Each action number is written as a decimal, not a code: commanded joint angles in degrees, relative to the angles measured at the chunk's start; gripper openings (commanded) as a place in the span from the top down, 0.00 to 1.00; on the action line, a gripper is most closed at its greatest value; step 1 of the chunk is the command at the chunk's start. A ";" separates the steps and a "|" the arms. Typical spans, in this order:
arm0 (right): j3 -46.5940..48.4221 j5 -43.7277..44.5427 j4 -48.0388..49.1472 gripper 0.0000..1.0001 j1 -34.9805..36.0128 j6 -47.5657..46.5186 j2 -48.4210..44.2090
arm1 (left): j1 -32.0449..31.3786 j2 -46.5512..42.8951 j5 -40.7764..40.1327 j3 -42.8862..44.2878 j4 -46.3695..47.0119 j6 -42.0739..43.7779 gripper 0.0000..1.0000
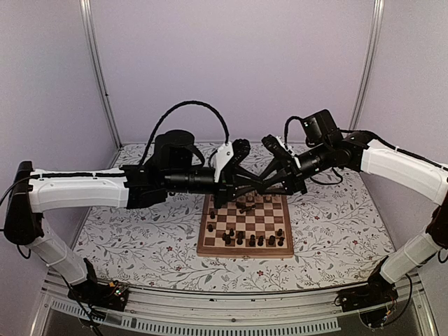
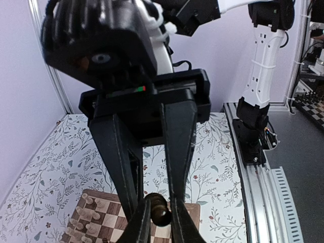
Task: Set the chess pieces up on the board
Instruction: Place the chess piece on the chessboard.
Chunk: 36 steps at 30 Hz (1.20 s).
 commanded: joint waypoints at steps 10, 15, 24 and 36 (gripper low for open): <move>-5.58 10.10 -3.62 0.52 -5.58 -4.16 -6.90 | 2.41 6.84 -1.94 11.18 -16.49 -0.16 0.86; -11.90 9.81 -4.03 0.50 -14.52 -6.61 -11.11 | 2.78 13.04 -1.47 19.17 -27.85 2.11 0.86; -18.01 11.64 4.45 0.50 -27.63 -0.37 -11.84 | 1.52 28.76 -0.67 34.65 -47.10 5.54 0.88; -19.33 12.42 5.10 0.49 -27.81 -0.54 -10.80 | 0.03 41.70 -1.03 44.77 -51.95 5.65 0.88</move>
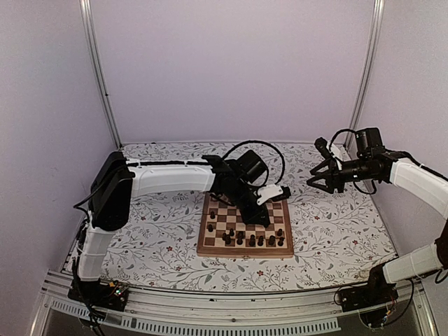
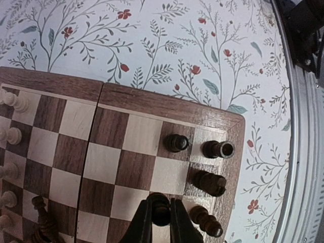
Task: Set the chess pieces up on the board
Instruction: Place the chess piece on the chessboard.
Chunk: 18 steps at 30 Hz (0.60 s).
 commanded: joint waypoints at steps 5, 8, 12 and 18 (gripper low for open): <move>-0.96 0.70 1.10 0.49 -0.13 0.50 0.59 | -0.59 4.28 1.29 5.78 -3.66 0.40 0.88; -1.10 0.60 1.04 0.49 -0.05 0.38 0.68 | -0.60 5.32 1.59 6.49 -3.97 0.49 0.87; -1.11 0.57 0.84 0.49 -0.11 0.16 0.95 | -0.65 6.26 2.21 6.93 -4.54 0.50 0.87; -0.97 0.28 0.62 0.49 -0.12 -0.10 1.39 | -0.88 7.21 2.92 7.32 -4.77 0.24 0.87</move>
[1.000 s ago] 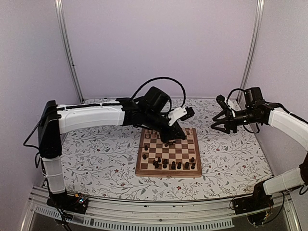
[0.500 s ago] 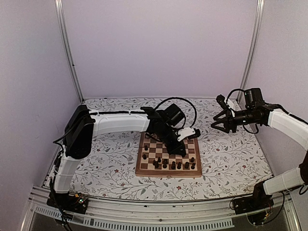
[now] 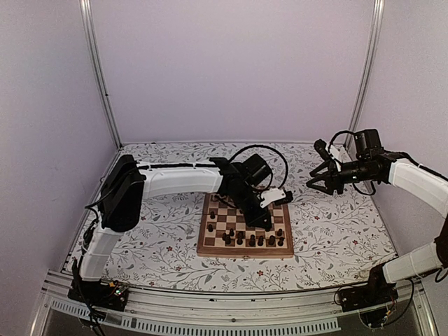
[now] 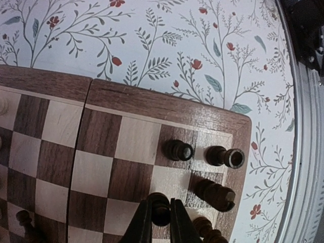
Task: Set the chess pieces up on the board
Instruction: Place the chess piece on the chessboard.
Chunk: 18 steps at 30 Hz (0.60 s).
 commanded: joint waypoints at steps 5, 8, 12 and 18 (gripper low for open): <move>-0.43 0.05 0.37 0.49 -0.11 -0.23 0.95 | -1.20 2.92 1.86 2.53 -1.14 -0.03 0.87; -0.43 0.08 0.29 0.49 -0.13 -0.32 1.04 | -1.45 3.51 1.86 2.90 -1.14 -0.15 0.87; -0.43 -0.02 0.14 0.49 -0.08 -0.41 0.95 | -1.72 3.86 2.11 3.02 -1.14 -0.28 0.86; -0.37 -0.24 -0.05 0.49 -0.11 -0.50 1.04 | -1.90 4.10 2.11 3.39 -1.84 -0.53 0.82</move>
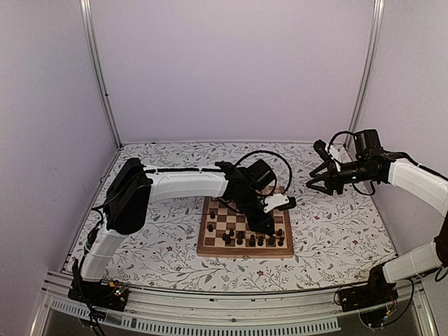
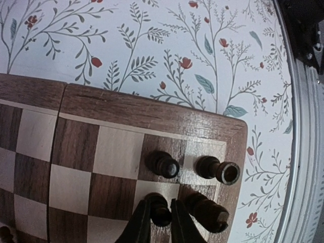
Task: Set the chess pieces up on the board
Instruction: Place the chess piece on the chessboard.
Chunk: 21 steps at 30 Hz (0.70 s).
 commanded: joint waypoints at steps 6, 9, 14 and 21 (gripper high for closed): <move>-0.34 -0.47 -0.13 0.49 -0.07 -0.48 0.49 | -0.90 -0.15 -1.41 1.34 -0.50 -0.77 0.75; -0.34 -0.55 -0.26 0.49 -0.06 -0.48 0.49 | -0.85 -1.31 -2.69 0.96 0.54 -0.78 0.71; -0.34 -0.65 -0.40 0.49 -0.01 -0.48 0.49 | -0.59 -2.92 -3.63 1.00 0.91 -0.57 0.68; -0.25 -1.07 -0.70 0.49 -0.05 -0.39 0.49 | 0.57 -7.44 -0.44 -0.29 0.43 -0.23 0.65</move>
